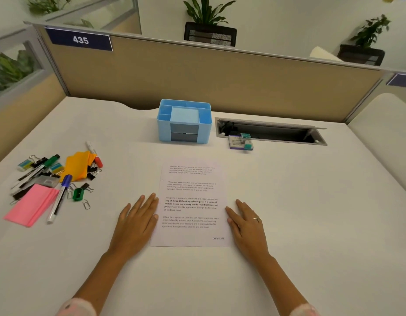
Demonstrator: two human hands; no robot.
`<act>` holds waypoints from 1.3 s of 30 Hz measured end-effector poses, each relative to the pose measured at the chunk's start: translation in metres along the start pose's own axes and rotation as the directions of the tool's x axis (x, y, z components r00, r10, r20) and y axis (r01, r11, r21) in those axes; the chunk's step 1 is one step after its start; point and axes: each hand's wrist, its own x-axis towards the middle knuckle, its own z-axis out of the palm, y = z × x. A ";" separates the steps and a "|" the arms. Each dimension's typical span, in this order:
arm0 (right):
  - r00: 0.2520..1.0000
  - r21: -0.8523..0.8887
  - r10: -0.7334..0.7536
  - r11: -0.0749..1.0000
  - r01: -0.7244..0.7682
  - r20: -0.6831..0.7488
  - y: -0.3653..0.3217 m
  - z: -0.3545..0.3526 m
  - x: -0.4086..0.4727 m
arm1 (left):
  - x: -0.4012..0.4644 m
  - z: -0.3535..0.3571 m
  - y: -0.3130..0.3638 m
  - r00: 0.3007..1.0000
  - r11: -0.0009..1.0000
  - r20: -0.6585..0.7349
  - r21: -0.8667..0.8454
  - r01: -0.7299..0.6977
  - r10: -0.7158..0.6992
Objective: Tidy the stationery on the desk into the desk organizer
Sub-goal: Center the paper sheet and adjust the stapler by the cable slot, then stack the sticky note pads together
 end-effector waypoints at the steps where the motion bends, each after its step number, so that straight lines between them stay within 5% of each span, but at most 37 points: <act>1: 1.000 -0.004 -0.002 1.000 0.002 0.001 0.000 0.000 0.000 | -0.003 0.000 0.001 1.000 1.000 0.000 0.004 -0.002 0.002; 10: 0.999 -0.004 0.021 1.000 -0.021 0.046 0.002 0.000 0.000 | -0.008 0.000 0.006 1.000 1.000 0.000 0.030 0.011 -0.011; 19: 0.992 0.178 0.122 0.976 -0.126 0.036 -0.004 -0.008 -0.001 | -0.010 0.003 0.001 1.000 0.998 -0.012 -0.069 0.009 -0.010; 28: 0.856 0.382 0.512 0.808 -0.450 -0.074 -0.062 -0.013 0.026 | -0.017 -0.011 -0.028 0.987 0.953 0.028 -0.267 -0.144 0.158; 32: 0.881 0.406 0.420 0.860 -0.309 -0.218 -0.152 0.010 0.028 | -0.031 -0.042 -0.070 0.979 0.886 -0.120 -0.418 -0.202 0.166; 35: 0.929 0.405 0.282 0.899 -0.168 -0.241 -0.219 0.043 0.025 | -0.038 -0.064 -0.118 0.923 0.918 -0.382 -0.350 -0.184 0.039; 39: 0.983 0.431 0.154 0.898 -0.094 -0.105 -0.289 0.091 0.022 | -0.045 -0.090 -0.192 0.817 0.956 -0.519 -0.267 0.124 -0.251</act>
